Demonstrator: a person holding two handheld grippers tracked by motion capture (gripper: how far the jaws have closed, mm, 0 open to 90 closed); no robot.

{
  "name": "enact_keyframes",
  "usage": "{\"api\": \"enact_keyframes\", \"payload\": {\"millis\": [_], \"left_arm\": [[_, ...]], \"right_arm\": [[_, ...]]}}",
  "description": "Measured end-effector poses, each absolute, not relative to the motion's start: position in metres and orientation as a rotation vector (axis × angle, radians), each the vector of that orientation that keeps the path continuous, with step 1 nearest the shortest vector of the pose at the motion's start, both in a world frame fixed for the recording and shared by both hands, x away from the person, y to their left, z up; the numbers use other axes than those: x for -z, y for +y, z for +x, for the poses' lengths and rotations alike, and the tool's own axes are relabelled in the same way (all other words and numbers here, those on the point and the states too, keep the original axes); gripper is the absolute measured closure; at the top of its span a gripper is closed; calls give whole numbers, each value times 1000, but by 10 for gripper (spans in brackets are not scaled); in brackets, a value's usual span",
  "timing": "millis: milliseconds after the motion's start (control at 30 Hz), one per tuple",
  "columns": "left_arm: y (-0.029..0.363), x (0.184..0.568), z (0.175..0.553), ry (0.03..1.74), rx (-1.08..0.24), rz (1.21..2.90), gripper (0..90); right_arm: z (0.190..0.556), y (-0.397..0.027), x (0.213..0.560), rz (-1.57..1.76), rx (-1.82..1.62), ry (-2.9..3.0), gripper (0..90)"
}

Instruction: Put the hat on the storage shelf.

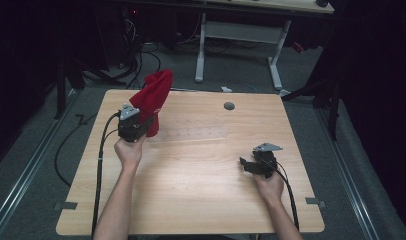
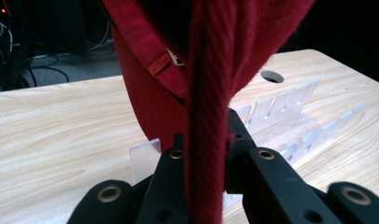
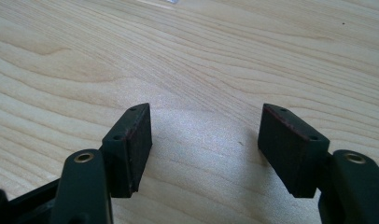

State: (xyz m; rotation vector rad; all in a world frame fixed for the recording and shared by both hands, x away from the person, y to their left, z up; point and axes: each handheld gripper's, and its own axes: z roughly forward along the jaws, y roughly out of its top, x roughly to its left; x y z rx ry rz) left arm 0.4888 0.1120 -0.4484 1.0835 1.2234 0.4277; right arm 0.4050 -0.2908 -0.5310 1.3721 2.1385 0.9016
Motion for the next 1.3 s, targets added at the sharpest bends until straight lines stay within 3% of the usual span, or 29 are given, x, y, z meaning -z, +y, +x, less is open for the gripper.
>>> {"api": "enact_keyframes", "payload": {"millis": [833, 1300], "left_arm": [[121, 474, 475, 1312, -362, 1106, 822], [130, 469, 466, 1346, -372, 1118, 536]], "right_arm": [[405, -291, 531, 1375, -903, 2140, 347], [405, -291, 531, 1372, -902, 2140, 346]]}}
